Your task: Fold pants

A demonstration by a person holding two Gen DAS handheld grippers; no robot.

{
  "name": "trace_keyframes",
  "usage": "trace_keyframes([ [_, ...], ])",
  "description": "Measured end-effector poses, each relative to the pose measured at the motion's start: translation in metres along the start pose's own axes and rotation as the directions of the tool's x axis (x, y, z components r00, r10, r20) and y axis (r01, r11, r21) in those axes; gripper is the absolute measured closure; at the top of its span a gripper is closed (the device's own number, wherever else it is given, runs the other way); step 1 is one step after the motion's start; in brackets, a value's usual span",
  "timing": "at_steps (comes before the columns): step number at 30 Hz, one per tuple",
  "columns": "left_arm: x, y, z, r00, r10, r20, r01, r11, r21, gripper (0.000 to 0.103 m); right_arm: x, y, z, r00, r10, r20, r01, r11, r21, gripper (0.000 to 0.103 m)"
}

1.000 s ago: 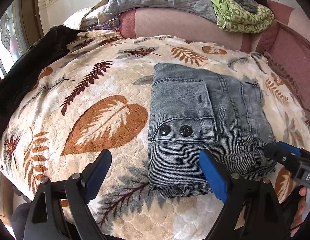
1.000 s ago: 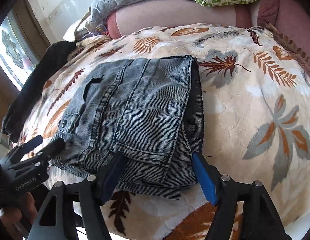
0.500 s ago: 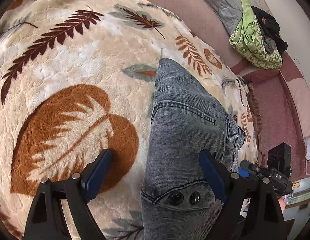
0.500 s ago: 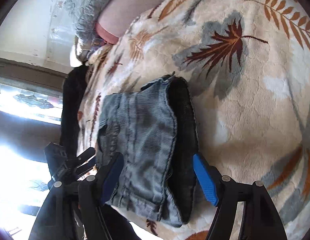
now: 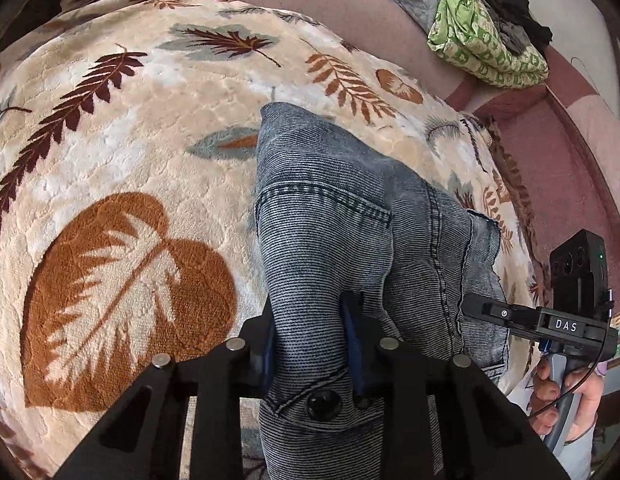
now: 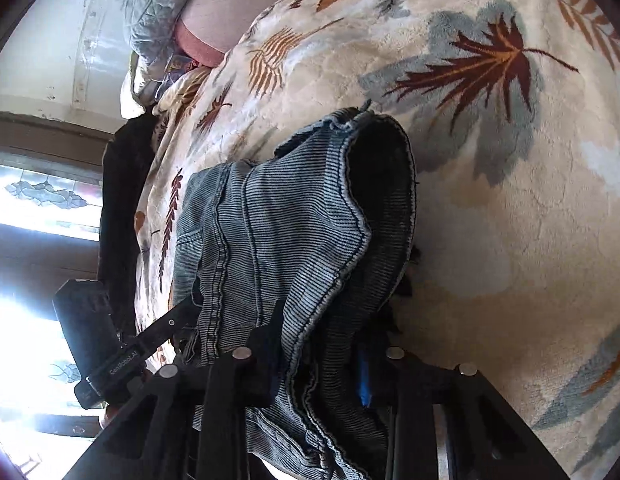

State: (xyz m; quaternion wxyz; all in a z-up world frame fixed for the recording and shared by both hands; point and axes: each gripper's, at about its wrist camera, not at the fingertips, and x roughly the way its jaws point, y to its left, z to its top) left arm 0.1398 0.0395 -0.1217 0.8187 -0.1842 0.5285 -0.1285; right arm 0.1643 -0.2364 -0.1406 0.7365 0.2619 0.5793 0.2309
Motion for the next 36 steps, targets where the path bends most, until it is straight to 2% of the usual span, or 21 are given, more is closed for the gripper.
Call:
trace_keyframes([
  [3,-0.015,-0.012,0.002,0.999,0.007,0.034,-0.008,0.998,0.056,0.078,-0.014,0.022,0.002,0.999,-0.007,0.039,0.009,0.998,-0.056,0.081],
  [6,-0.04,-0.027,0.012,0.995,0.004,0.101,-0.014,0.995,0.102,0.078,-0.03,0.048,0.01,0.997,-0.011,0.081,0.02,0.993,-0.116,0.082],
  [10,-0.073,-0.037,0.043,0.983,-0.028,0.181,0.006,0.992,0.124,0.078,-0.057,0.081,0.035,0.99,-0.006,0.142,0.031,0.983,-0.179,0.082],
  [14,-0.084,-0.038,0.076,0.979,-0.042,0.202,0.018,0.993,0.12,0.078,-0.073,0.103,0.061,0.986,0.004,0.169,0.033,0.976,-0.214,0.082],
  [19,-0.068,-0.03,0.088,0.982,-0.013,0.19,-0.008,0.994,0.111,0.078,-0.057,0.108,0.078,0.987,-0.003,0.159,0.037,0.977,-0.211,0.082],
  [27,-0.016,-0.001,0.08,0.991,0.042,0.13,-0.051,0.996,0.07,0.078,0.002,0.063,0.078,0.996,-0.013,0.093,0.026,0.991,-0.133,0.082],
  [29,-0.002,0.007,0.074,0.993,0.062,0.102,-0.067,0.996,0.052,0.077,0.018,0.053,0.075,0.998,-0.028,0.062,0.036,0.991,-0.126,0.079],
  [30,0.004,0.011,0.072,0.992,0.094,0.087,-0.098,0.995,0.038,0.068,0.025,0.047,0.075,0.998,-0.046,0.044,0.051,0.993,-0.107,0.077],
  [31,0.008,0.015,0.07,0.989,0.13,0.077,-0.132,0.991,0.021,0.054,0.029,0.042,0.074,0.996,-0.081,0.042,0.085,0.992,-0.093,0.069],
  [33,0.003,0.021,0.067,0.987,0.142,0.079,-0.141,0.99,-0.015,0.05,0.029,0.038,0.074,0.993,-0.115,0.034,0.117,0.99,-0.084,0.055],
  [34,-0.004,0.021,0.065,0.985,0.144,0.091,-0.143,0.99,-0.019,0.046,0.024,0.04,0.072,0.992,-0.121,0.043,0.125,0.988,-0.088,0.051],
  [36,-0.025,0.016,0.058,0.97,0.187,0.154,-0.188,0.982,-0.006,0.038,0.005,0.048,0.063,0.98,-0.167,0.108,0.18,0.976,-0.121,0.05],
])
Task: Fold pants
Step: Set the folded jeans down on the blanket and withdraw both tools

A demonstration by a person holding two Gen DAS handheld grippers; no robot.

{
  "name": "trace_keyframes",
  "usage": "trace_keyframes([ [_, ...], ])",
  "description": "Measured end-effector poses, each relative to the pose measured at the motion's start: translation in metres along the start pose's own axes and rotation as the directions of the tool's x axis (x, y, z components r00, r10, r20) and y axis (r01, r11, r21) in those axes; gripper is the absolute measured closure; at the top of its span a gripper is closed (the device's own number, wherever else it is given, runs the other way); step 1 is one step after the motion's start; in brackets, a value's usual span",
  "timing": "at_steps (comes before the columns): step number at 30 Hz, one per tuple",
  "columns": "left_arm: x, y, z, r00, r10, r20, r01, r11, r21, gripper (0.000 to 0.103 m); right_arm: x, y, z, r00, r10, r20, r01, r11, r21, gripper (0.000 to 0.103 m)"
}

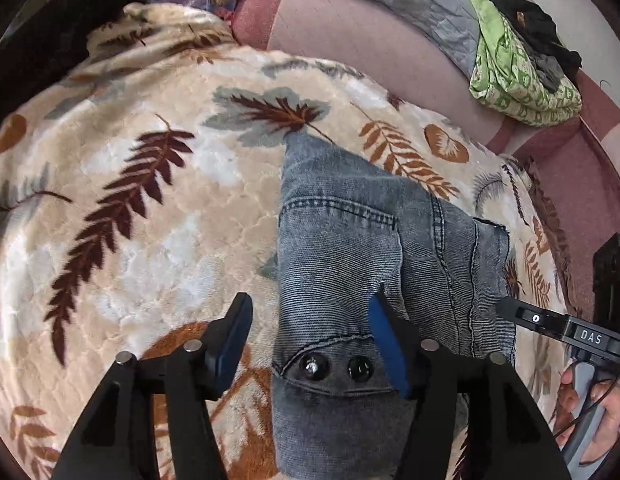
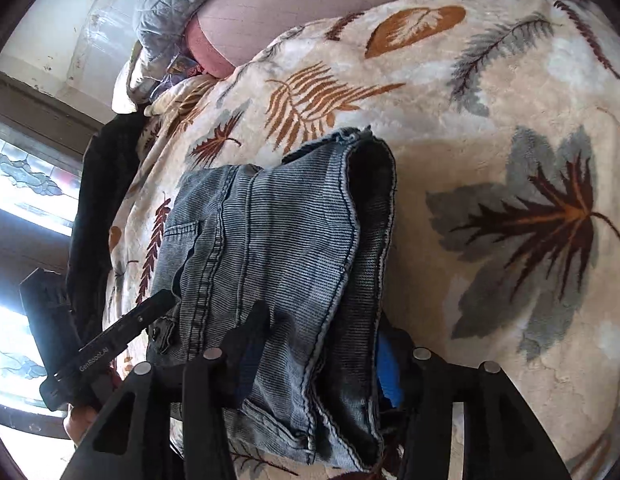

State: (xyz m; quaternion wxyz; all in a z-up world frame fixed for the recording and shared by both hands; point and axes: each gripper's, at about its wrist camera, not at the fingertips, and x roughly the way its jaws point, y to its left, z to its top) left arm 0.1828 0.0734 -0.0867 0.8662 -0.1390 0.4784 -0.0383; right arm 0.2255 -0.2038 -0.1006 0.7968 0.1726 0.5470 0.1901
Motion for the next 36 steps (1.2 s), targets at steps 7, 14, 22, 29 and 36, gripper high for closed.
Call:
trace_keyframes([
  [7,-0.038,-0.033,-0.047,0.986,0.094,0.14,-0.116,0.981,0.158,0.031,-0.036,0.027,-0.056,0.984,-0.106,0.143,0.12,0.988,-0.092,0.033],
  [14,-0.032,-0.044,-0.076,0.979,0.179,0.096,-0.194,0.963,0.189,0.031,-0.024,0.024,-0.085,0.976,-0.191,0.104,0.202,0.973,-0.109,0.033],
  [22,-0.124,-0.07,-0.111,0.933,0.187,0.307,-0.244,0.957,0.158,0.023,-0.13,0.056,-0.158,0.878,-0.208,0.432,0.322,0.923,-0.21,0.013],
  [29,-0.157,-0.084,-0.129,0.927,0.169,0.334,-0.229,0.962,0.15,0.022,-0.17,0.061,-0.192,0.829,-0.213,0.518,0.352,0.917,-0.187,0.013],
  [36,-0.165,-0.094,-0.138,0.932,0.152,0.329,-0.216,0.962,0.168,0.019,-0.176,0.069,-0.204,0.817,-0.221,0.533,0.388,0.894,-0.226,0.013],
])
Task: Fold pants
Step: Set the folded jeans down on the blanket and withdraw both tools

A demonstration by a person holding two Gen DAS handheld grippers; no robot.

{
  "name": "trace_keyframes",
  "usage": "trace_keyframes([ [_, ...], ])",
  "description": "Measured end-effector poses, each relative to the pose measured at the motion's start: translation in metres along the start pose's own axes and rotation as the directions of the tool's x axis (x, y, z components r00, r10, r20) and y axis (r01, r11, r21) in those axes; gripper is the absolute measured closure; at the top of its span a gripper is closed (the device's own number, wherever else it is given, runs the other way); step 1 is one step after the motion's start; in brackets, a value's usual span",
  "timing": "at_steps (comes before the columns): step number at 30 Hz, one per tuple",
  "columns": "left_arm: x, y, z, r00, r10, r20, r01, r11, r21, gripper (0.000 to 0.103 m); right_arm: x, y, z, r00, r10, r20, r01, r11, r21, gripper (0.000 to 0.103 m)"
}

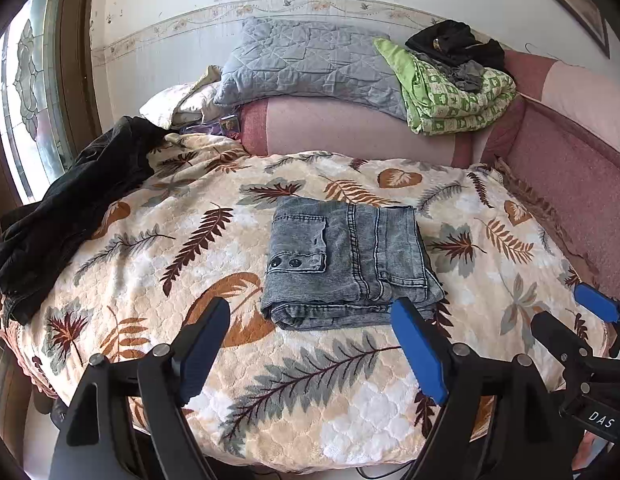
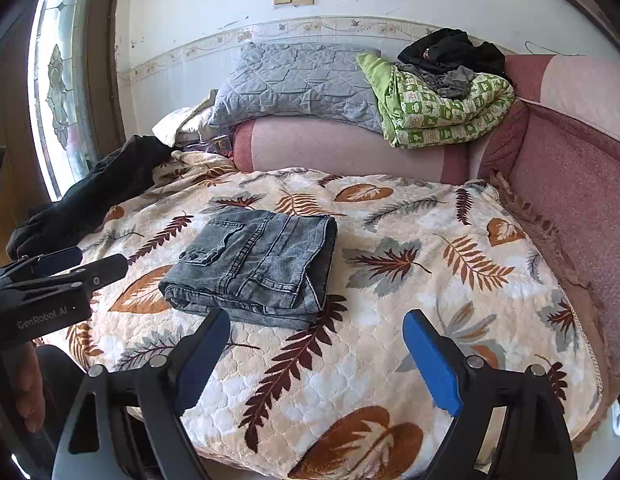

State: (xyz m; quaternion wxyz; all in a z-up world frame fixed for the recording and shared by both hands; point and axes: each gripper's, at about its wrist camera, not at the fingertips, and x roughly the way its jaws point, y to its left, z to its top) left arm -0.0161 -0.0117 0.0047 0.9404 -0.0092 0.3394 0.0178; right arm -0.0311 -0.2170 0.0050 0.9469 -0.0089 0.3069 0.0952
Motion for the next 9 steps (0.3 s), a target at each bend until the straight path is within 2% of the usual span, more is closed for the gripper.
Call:
trace_keyframes([
  [6,-0.0028,-0.0026,0.0002,0.999,-0.049,0.009,0.049,0.999,0.018,0.017,-0.0011,0.0049,-0.0019,1.0,0.001,-0.009,-0.002,1.0,-0.02,0.013],
  [9,-0.0021,-0.0042,0.001,0.999,-0.05,0.009,0.05,0.999,0.022,0.014,-0.0008,0.0065,-0.0016,1.0,0.005,-0.008,-0.006,1.0,-0.023,0.013],
])
